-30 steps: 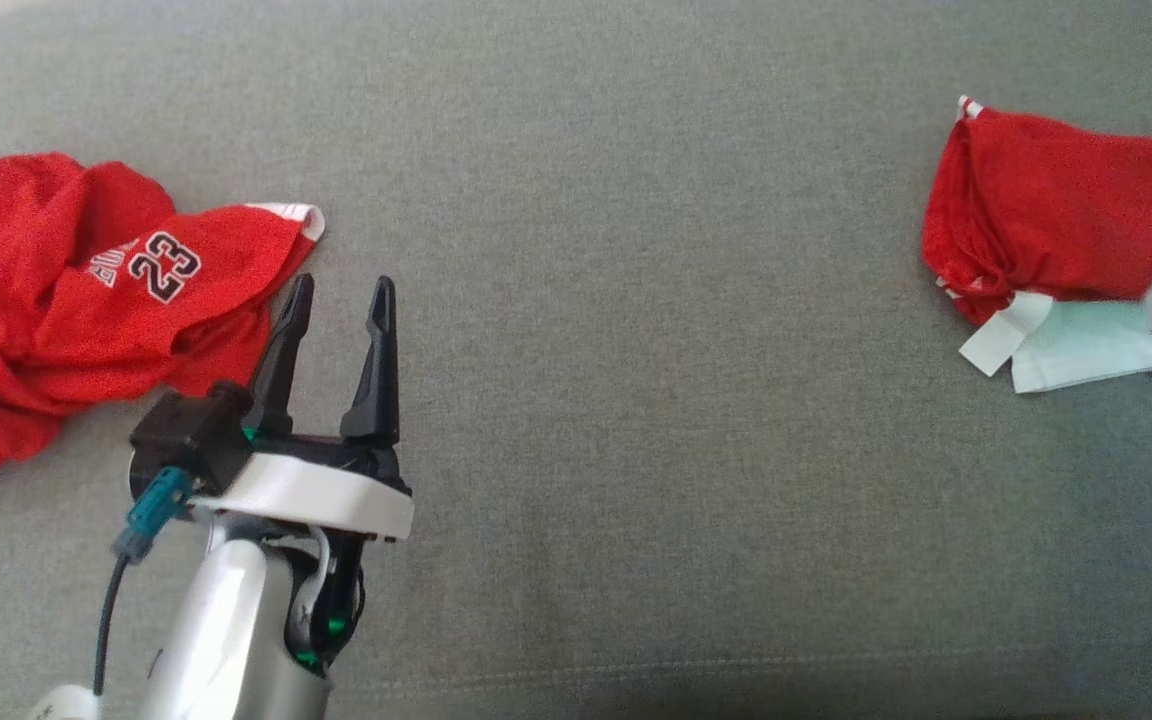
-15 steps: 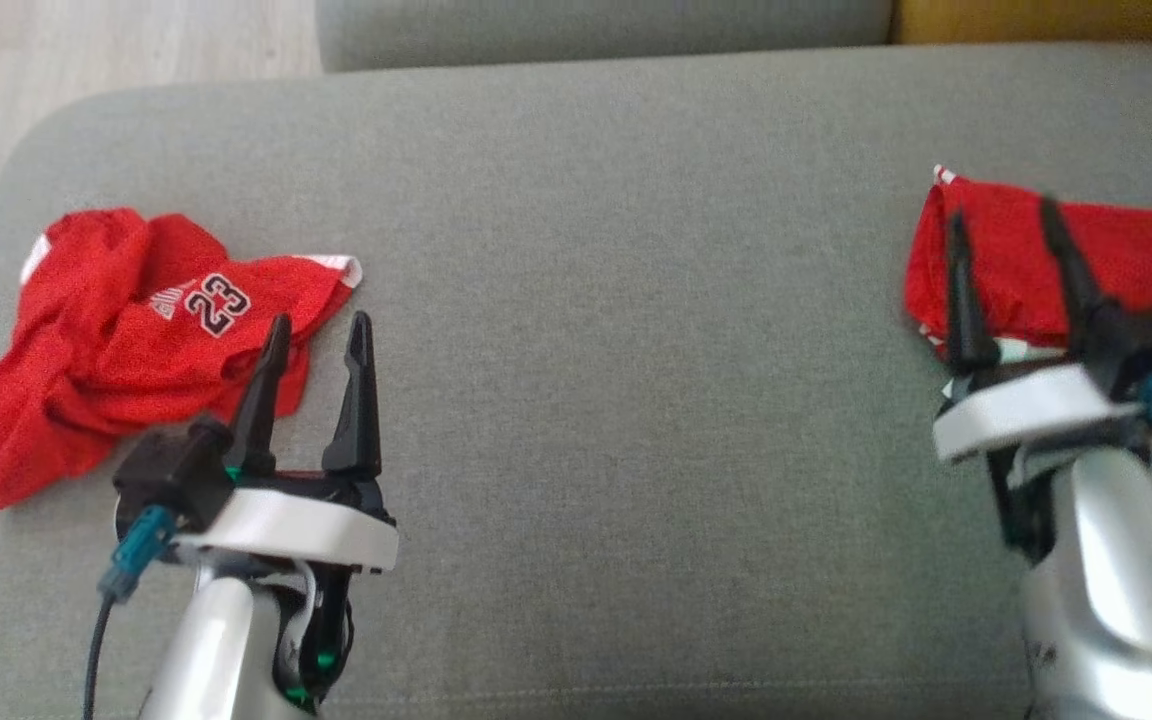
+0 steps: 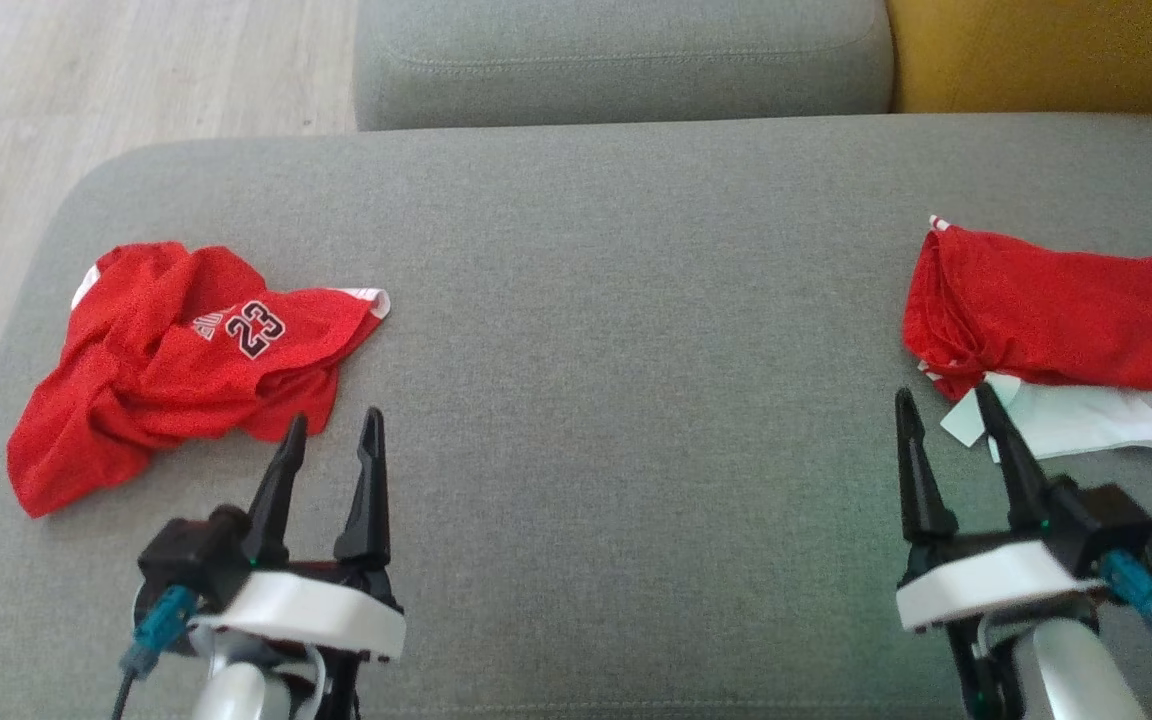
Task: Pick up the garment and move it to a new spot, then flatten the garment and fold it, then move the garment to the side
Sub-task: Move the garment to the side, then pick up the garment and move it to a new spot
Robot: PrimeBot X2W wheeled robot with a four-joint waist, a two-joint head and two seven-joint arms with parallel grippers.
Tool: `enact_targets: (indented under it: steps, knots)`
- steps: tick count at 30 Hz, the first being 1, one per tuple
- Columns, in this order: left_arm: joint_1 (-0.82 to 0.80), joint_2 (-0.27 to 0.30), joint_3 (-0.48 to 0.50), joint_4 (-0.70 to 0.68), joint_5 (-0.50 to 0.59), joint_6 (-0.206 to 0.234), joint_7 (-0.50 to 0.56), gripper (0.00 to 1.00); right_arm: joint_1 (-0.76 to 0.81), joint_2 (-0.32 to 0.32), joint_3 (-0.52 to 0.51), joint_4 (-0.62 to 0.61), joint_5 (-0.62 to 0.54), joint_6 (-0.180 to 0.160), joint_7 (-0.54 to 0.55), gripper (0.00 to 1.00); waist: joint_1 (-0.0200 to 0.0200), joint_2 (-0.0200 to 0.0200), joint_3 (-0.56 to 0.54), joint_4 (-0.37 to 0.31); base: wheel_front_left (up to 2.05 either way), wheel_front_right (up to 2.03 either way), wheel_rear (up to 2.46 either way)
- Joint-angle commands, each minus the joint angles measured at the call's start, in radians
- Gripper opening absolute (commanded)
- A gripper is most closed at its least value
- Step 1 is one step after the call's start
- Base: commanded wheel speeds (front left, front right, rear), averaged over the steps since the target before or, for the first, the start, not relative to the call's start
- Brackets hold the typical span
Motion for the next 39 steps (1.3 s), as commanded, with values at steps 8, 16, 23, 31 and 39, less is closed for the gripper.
enact_targets:
  steps: [8,16,23,31,39]
  knots:
    - [-0.007,0.008,0.029,-0.041,0.0,0.012,-0.005,1.0,0.013,-0.001,0.043,-0.062,0.035,0.006,-0.013,1.0,0.0,-0.0001,-0.007,-0.007,0.0,0.0,0.0]
    - [-0.012,0.008,0.026,-0.046,0.002,0.013,-0.005,1.0,0.018,-0.001,0.04,-0.078,0.039,0.006,-0.014,1.0,0.0,-0.0001,-0.005,-0.009,0.0,0.0,0.0]
    - [-0.014,0.008,0.022,-0.044,0.001,0.013,-0.005,1.0,0.021,-0.001,0.039,-0.081,0.04,0.006,-0.014,1.0,0.0,-0.0001,-0.004,-0.005,0.0,0.0,0.0]
    - [-0.022,0.008,0.023,-0.041,-0.001,0.016,-0.005,1.0,0.028,-0.001,0.049,-0.075,0.044,0.006,-0.014,1.0,0.0,-0.0001,-0.001,0.038,0.0,0.0,0.0]
    - [-0.031,0.008,0.065,-0.042,0.003,0.023,-0.005,1.0,0.03,-0.001,0.086,-0.067,0.04,0.006,-0.014,1.0,0.0,-0.0001,-0.001,0.158,0.0,0.0,0.0]
